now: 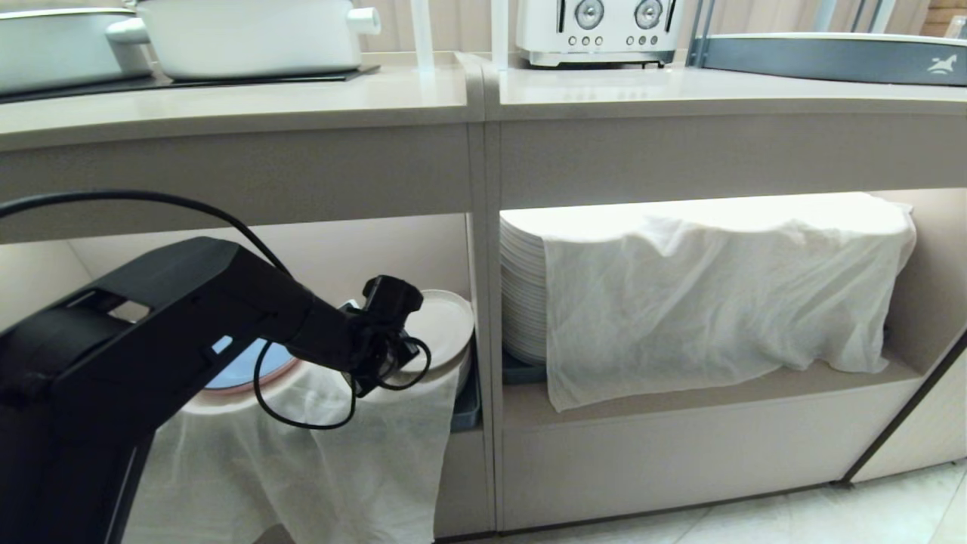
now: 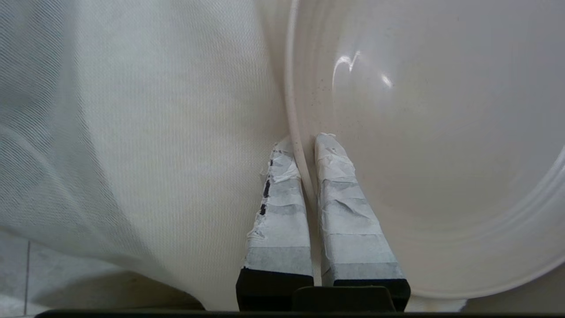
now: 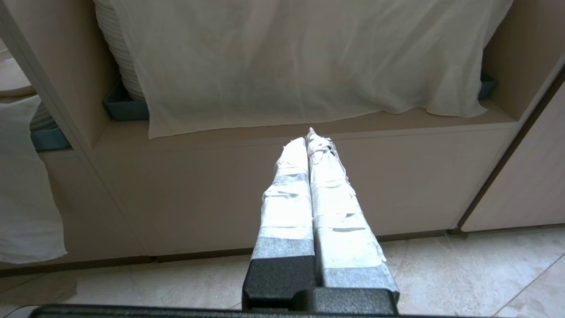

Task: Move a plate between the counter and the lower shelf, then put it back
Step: Pick up the plate in the cupboard

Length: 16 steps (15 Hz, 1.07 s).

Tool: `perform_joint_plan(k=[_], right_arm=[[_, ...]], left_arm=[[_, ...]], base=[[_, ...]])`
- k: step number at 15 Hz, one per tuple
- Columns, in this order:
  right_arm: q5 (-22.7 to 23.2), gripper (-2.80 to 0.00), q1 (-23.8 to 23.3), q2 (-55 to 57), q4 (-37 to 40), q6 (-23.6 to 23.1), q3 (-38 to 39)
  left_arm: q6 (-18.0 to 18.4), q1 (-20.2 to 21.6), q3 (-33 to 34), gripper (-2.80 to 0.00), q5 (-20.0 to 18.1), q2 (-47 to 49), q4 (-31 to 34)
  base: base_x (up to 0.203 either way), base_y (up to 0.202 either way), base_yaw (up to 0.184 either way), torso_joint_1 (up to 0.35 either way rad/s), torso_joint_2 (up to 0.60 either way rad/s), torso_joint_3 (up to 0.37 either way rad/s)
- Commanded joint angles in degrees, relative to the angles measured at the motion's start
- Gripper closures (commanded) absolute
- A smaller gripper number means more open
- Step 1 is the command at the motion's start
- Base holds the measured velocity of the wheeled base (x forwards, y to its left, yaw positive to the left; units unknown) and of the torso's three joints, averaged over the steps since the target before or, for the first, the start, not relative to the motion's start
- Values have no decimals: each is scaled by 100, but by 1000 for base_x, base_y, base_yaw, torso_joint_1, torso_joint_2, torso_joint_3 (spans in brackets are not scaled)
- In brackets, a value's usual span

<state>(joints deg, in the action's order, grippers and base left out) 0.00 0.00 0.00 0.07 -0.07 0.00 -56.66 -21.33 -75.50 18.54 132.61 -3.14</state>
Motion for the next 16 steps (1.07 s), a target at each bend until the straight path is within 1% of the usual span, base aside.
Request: perform_joint_plan(k=[1,7,16], right_arm=[[0,0,0,0,1,-1,0],[0,0,0,0,1,-1,0],[0,0,0,0,1,-1,0]], left_arm=[[-20,-3,17,0,9,-7,15],[-29,-3,62,0,35,-96,24],[-153,6,764,0,27,-563,6]], base=[[0,0,0,0,0,0],[0,0,0,0,0,0],[0,0,0,0,0,0]])
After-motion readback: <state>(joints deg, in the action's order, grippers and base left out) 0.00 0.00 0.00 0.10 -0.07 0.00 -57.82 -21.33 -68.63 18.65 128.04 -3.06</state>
